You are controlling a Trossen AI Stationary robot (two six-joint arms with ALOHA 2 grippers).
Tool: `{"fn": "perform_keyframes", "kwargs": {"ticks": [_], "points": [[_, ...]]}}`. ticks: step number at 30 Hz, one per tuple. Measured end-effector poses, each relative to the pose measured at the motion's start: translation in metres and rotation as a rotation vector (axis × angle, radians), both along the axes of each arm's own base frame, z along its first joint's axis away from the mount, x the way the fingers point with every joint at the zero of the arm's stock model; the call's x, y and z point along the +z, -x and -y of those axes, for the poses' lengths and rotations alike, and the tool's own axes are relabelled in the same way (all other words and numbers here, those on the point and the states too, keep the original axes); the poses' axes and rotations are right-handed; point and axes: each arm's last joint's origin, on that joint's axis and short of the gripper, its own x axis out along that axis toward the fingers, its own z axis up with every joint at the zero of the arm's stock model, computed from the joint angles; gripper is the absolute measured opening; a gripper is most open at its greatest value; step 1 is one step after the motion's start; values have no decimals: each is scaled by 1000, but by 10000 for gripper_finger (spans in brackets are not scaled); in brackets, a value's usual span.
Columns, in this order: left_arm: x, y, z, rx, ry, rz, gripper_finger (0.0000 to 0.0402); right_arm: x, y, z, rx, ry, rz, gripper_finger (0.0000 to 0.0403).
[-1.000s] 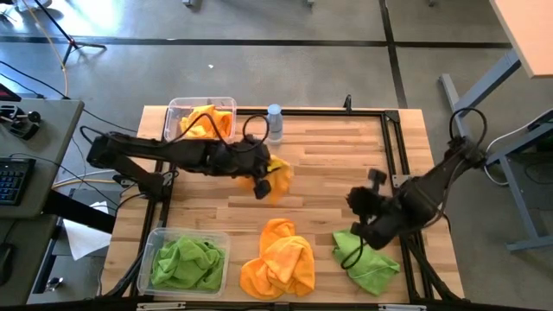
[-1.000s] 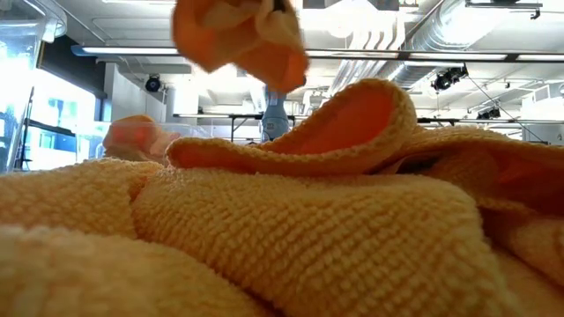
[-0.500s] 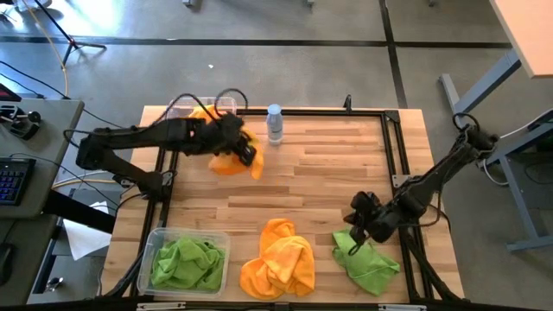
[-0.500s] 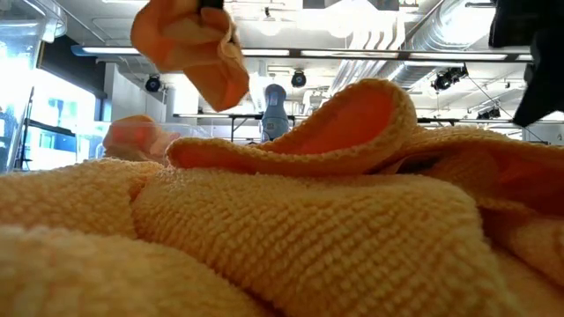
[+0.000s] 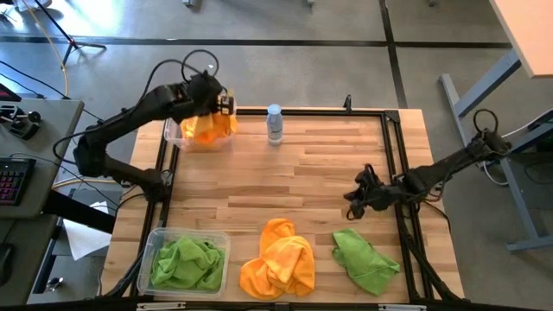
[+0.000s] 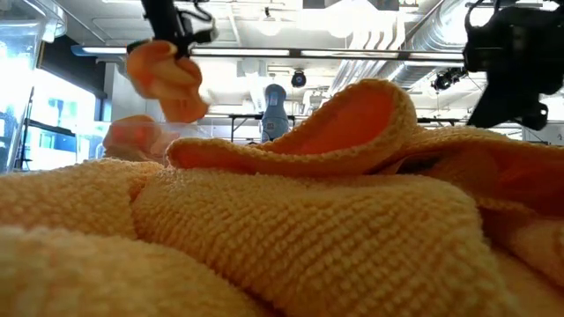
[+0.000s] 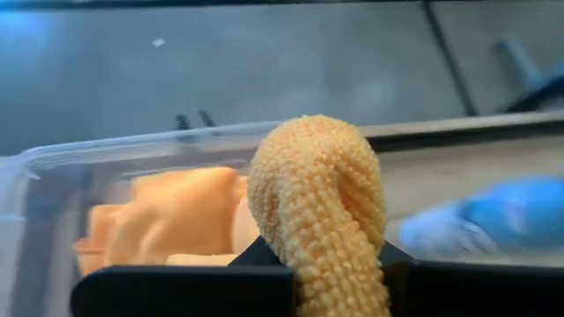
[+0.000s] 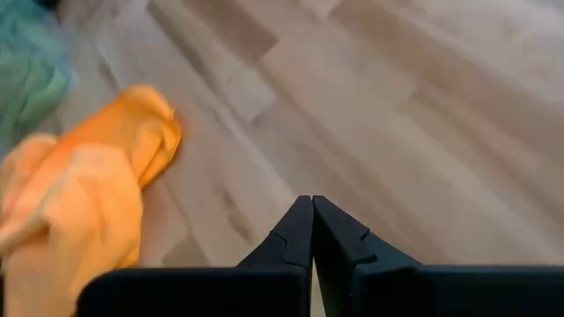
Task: Sort microfiber towel by color & place in baskets
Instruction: Put the yellow microfiber towel into the top transparent bin
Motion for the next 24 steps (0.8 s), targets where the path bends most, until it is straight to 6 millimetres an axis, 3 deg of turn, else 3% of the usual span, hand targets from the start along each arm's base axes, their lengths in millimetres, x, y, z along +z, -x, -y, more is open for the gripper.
{"fn": "perform_keyframes", "kwargs": {"ticks": [5,11,24], "points": [[-15,14,-36,50,111,-36,1,4,-2,16,-39,35,11,0],[-38,23,-66,115,232,-115,1,3,-5,29,-49,49,-18,0],[-88,9,-90,-33,416,-357,1,3,-7,46,-102,63,-35,0]]}}
